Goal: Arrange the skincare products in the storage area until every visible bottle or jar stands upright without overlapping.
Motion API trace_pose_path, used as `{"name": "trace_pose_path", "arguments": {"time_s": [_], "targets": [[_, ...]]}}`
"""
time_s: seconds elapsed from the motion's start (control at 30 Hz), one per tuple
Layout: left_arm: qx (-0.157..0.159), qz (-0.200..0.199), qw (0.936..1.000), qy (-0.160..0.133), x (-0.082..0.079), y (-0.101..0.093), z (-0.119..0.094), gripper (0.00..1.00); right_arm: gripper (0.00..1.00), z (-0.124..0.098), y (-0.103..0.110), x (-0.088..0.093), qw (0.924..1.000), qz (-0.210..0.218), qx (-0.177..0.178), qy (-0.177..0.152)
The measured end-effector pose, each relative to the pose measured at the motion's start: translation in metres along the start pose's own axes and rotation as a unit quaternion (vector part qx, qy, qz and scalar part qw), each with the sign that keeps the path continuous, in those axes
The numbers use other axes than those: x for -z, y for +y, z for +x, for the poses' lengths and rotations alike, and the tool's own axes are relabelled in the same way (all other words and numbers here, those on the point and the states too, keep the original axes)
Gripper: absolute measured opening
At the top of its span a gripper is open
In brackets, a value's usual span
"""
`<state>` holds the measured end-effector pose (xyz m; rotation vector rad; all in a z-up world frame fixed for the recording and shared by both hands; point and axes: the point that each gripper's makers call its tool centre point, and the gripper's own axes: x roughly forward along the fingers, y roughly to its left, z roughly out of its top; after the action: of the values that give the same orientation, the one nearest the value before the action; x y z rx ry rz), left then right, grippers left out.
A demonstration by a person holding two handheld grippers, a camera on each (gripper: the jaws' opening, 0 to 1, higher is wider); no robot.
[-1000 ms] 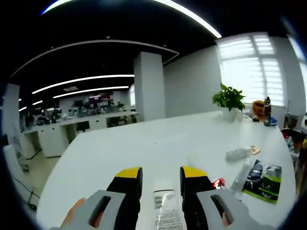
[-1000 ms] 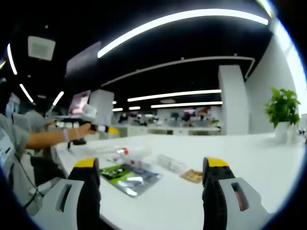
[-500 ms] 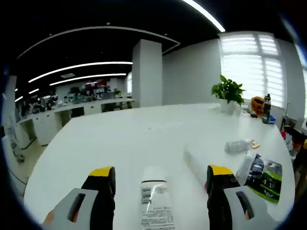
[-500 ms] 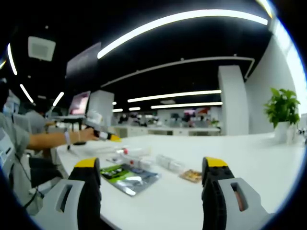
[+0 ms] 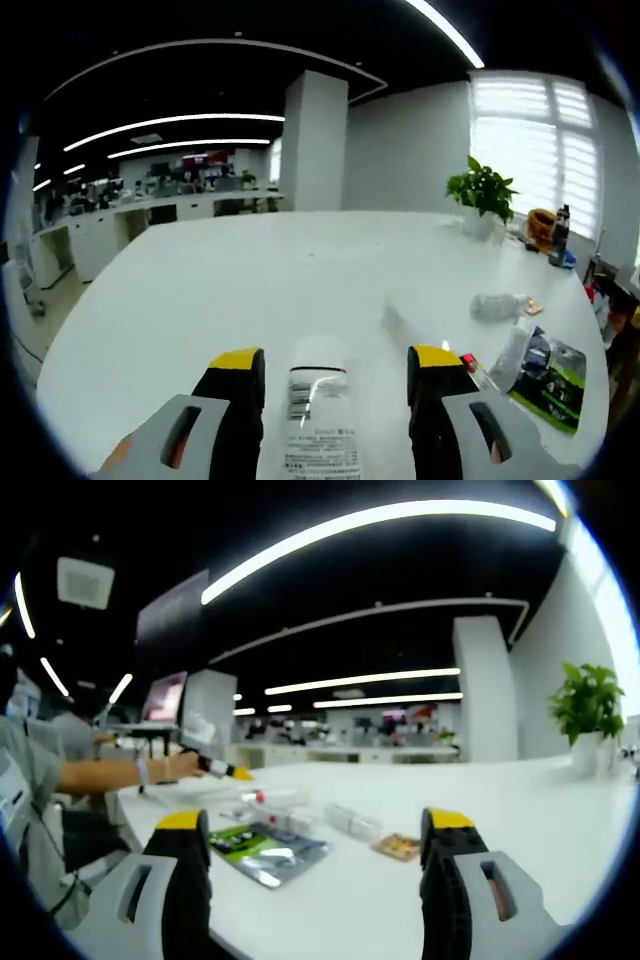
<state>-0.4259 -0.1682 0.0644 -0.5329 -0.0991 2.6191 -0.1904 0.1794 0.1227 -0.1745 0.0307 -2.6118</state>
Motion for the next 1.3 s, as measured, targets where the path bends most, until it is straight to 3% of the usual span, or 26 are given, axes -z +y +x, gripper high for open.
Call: {"name": "trace_pose_path", "arguments": {"time_s": [0.3, 0.37, 0.47, 0.53, 0.7, 0.83, 1.1, 1.3], "targets": [[-0.022, 0.024, 0.9988, 0.038, 0.016, 0.004, 0.005, 0.51, 0.85, -0.001, -0.001, 0.0, 1.0, 0.0, 0.003, -0.002], [-0.038, 0.051, 0.9973, 0.038, 0.014, 0.009, 0.007, 0.6, 0.85, -0.001, -0.002, 0.0, 1.0, 0.0, 0.003, -0.002], [-0.045, 0.071, 0.9953, 0.049, 0.018, 0.008, 0.009, 0.63, 0.85, -0.002, -0.002, 0.0, 1.0, 0.0, 0.003, -0.002], [-0.048, 0.082, 0.9944, 0.045, 0.016, 0.008, 0.01, 0.71, 0.85, -0.002, -0.002, 0.0, 1.0, 0.0, 0.003, -0.003], [-0.055, 0.08, 0.994, 0.05, 0.017, 0.01, 0.011, 0.75, 0.85, -0.004, -0.004, 0.0, 1.0, 0.001, 0.005, -0.005], [-0.062, 0.068, 0.9927, 0.078, 0.027, 0.013, 0.015, 0.8, 0.85, -0.005, -0.007, -0.001, 0.9999, 0.001, 0.007, -0.007], [-0.057, 0.048, 0.9893, 0.126, 0.041, 0.015, 0.021, 0.8, 0.85, -0.008, -0.011, -0.001, 0.9999, 0.003, 0.012, -0.009], [-0.048, 0.034, 0.9822, 0.178, 0.042, 0.016, 0.023, 0.64, 0.85, -0.009, -0.013, -0.002, 0.9998, 0.003, 0.016, -0.01]]}}
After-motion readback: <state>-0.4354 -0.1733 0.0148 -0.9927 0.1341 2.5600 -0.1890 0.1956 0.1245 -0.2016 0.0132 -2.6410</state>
